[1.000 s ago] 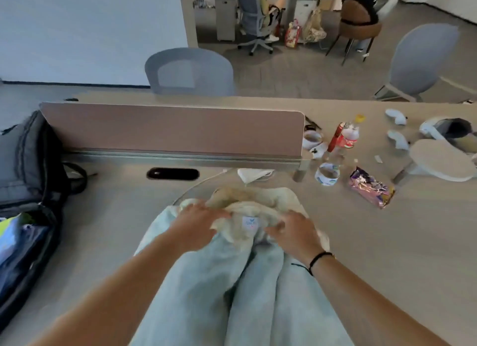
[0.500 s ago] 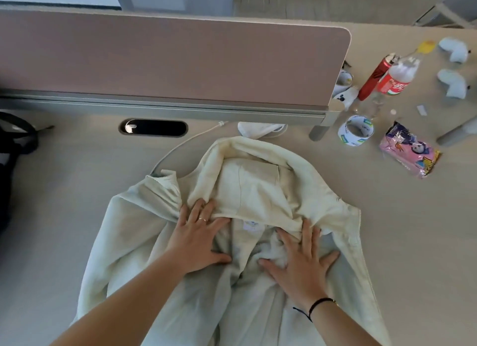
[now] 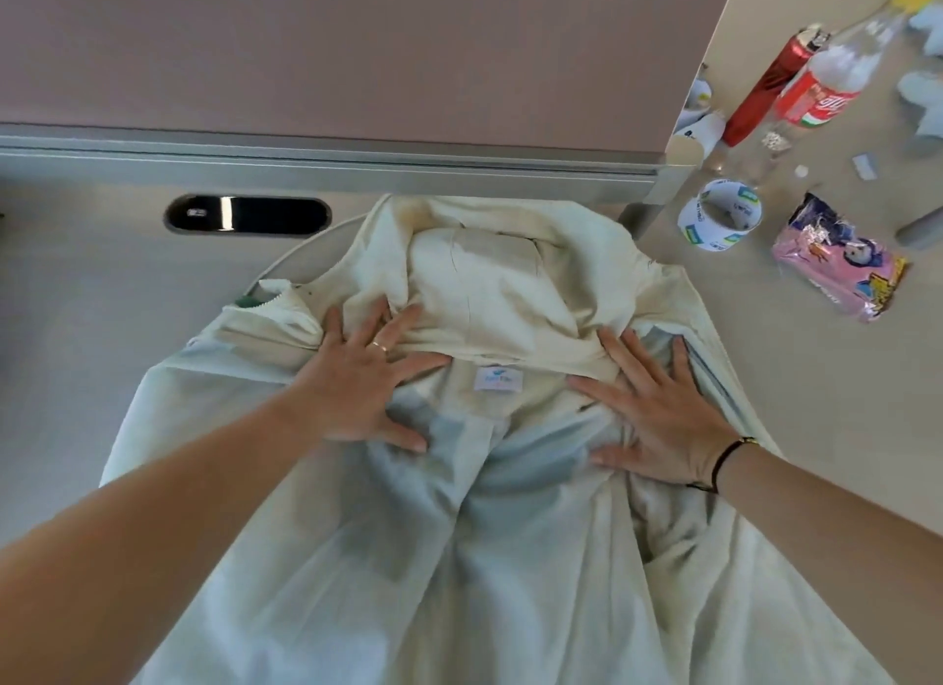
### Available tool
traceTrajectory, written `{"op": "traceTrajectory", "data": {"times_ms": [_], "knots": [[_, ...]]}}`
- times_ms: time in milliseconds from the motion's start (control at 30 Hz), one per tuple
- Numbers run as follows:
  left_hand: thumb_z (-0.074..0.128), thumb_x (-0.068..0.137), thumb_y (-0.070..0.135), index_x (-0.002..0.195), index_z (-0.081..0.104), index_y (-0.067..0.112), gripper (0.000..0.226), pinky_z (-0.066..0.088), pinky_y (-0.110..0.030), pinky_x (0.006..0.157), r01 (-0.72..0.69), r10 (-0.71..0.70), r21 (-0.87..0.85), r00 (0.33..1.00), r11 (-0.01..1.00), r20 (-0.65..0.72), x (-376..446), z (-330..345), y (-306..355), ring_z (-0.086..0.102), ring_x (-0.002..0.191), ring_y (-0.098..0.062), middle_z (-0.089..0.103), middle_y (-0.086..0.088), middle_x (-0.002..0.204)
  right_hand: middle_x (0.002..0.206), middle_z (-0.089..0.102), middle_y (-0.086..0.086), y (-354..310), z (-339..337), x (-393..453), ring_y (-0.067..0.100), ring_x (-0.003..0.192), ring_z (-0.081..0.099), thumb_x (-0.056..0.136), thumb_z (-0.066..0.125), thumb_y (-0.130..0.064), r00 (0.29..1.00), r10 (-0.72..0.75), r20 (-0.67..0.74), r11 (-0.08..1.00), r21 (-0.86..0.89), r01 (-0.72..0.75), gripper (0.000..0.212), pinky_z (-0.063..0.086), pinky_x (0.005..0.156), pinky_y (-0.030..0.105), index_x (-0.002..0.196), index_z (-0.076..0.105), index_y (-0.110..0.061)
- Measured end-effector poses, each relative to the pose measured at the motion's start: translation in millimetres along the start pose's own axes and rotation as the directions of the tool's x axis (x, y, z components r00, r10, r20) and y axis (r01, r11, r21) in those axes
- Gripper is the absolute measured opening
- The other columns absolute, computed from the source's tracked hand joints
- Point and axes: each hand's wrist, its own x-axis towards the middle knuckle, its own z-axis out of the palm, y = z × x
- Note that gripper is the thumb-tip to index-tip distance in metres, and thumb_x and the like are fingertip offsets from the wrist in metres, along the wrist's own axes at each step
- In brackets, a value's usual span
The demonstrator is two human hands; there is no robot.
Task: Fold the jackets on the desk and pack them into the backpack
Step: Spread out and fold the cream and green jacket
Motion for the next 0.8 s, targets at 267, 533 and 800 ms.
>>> {"op": "traceTrajectory", "data": {"times_ms": [267,533,800], "knots": [[0.047,0.066,0.092,0.155,0.025,0.04,0.105,-0.001,-0.065,0.119,0.117,-0.127,-0.089,0.985,0.989,-0.119,-36,-16,37,-0.013,0.153,-0.033,-0.011,-0.012,0.167,0.167,-0.01,0.008,-80,-4,-17,0.034,0.154,-0.005,0.093,0.038,-0.069,0.913,0.373,-0.166,0.916,0.222,-0.334,0.071,0.001,0.115,0.071,0.155,0.024,-0.038],[0.036,0.079,0.091,0.157,0.031,0.03,0.099,0.018,-0.07,0.113,0.223,-0.231,-0.302,0.973,0.927,0.009,-154,68,123,0.015,0.152,-0.038,0.016,-0.009,0.167,0.167,0.004,0.015,-176,40,-79,0.042,0.153,0.003,0.086,0.025,-0.084,0.858,0.507,0.078,0.797,0.336,-0.502,0.094,0.005,0.114,0.074,0.16,0.006,-0.03],[0.017,0.082,0.091,0.158,0.011,0.043,0.09,0.011,-0.07,0.115,0.36,-0.382,-0.376,0.924,0.854,0.018,-106,54,108,-0.001,0.155,-0.032,0.002,-0.003,0.169,0.167,0.012,0.011,-115,38,-83,0.04,0.153,0.005,0.083,0.028,-0.086,0.914,0.404,0.034,0.905,0.133,-0.404,0.09,0.01,0.116,0.069,0.158,0.018,-0.038]]}}
